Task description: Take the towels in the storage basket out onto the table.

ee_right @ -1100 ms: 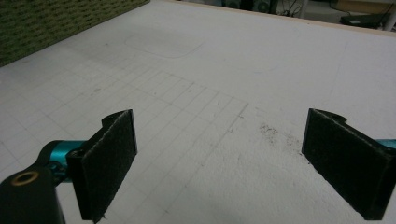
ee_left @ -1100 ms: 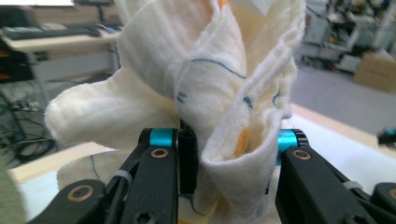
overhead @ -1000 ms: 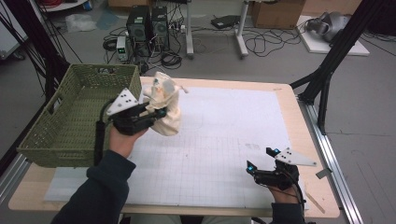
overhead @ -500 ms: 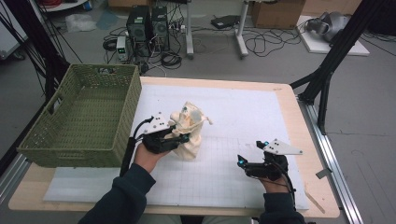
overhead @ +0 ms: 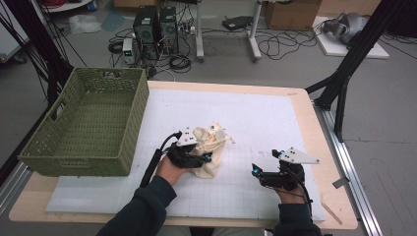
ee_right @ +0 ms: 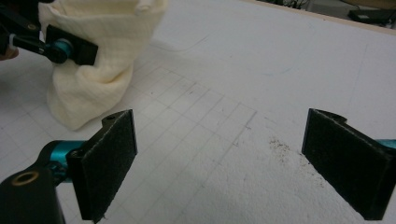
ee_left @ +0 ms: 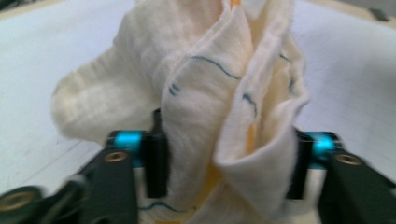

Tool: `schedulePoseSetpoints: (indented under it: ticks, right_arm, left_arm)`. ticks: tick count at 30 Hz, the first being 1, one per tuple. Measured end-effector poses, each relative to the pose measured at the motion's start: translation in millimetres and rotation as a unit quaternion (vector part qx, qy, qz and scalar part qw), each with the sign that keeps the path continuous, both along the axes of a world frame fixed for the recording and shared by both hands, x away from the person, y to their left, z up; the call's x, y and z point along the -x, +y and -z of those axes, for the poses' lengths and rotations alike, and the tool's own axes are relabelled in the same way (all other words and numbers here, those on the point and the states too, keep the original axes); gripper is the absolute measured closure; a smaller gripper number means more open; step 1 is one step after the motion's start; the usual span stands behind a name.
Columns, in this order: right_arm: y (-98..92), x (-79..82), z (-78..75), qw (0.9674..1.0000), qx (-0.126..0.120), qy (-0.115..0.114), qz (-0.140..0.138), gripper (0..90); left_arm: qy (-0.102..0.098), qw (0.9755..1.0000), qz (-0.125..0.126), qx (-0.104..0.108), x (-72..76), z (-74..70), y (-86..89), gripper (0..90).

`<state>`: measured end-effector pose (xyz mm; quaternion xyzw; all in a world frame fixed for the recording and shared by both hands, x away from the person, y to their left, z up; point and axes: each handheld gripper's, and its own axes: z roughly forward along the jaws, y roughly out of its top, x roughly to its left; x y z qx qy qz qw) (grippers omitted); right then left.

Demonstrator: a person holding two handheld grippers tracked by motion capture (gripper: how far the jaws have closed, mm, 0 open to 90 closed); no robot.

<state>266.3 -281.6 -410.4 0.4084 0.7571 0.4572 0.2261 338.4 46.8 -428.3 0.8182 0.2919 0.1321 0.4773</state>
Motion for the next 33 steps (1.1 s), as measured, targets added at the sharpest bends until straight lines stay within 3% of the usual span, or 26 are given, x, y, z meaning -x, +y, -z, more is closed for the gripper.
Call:
schedulePoseSetpoints:
  ticks: [1, 2, 3, 7, 12, 15, 20, 23, 26, 29, 33]
  right_arm:
    - [-0.6, 0.1, -0.2, 1.0000, -0.001, -0.001, 0.001, 9.5]
    - [-1.7, 0.3, -0.3, 1.0000, 0.001, -0.003, 0.001, 9.5]
    - [-1.8, 0.6, -0.3, 1.0000, 0.000, -0.002, 0.002, 9.5]
    - [-2.5, 1.1, -0.1, 1.0000, -0.001, -0.001, 0.005, 9.5]
    - [-1.7, 1.6, -0.5, 1.0000, -0.002, -0.007, 0.005, 9.5]
    - [-1.1, 0.8, -1.0, 0.9998, -0.005, -0.013, 0.011, 9.4]
    - [2.8, -2.8, -0.8, 0.9999, -0.007, -0.009, 0.003, 9.4]
    - [6.4, -5.1, 1.1, 0.9999, -0.010, 0.005, -0.005, 9.5]
    - [8.8, -5.9, 2.8, 0.9999, -0.003, 0.008, -0.007, 9.5]
    - [8.0, -4.9, 2.9, 0.9999, -0.002, 0.008, -0.007, 9.5]
    - [3.4, -3.4, 2.4, 0.9999, -0.010, 0.007, 0.003, 9.5]
  left_arm:
    - [-0.002, 1.0000, -0.007, 0.001, -0.3, 0.3, 0.3, 35.8]
    - [-0.009, 0.9998, -0.018, 0.004, -0.4, -0.7, 2.1, 25.5]
    - [-0.013, 0.9996, -0.025, 0.006, -0.4, -2.4, 3.8, 22.5]
    - [-0.036, 0.9972, -0.050, 0.042, 1.6, -17.9, 20.8, 21.3]
    - [-0.050, 0.9956, -0.060, 0.052, 9.0, -28.9, 45.9, 21.3]
    - [-0.046, 0.9960, -0.040, 0.065, 17.5, -27.2, 63.5, 21.2]
    - [-0.042, 0.9945, -0.053, 0.080, 26.6, -18.7, 82.0, 21.2]
    - [-0.041, 0.9937, -0.058, 0.087, 25.2, -16.2, 88.1, 21.9]
    - [-0.048, 0.9925, -0.058, 0.096, 22.2, -16.6, 93.1, 21.9]
    - [-0.071, 0.9921, -0.046, 0.093, 20.1, -15.0, 95.5, 22.0]
    - [-0.072, 0.9900, -0.060, 0.105, 19.5, -15.6, 97.0, 21.7]
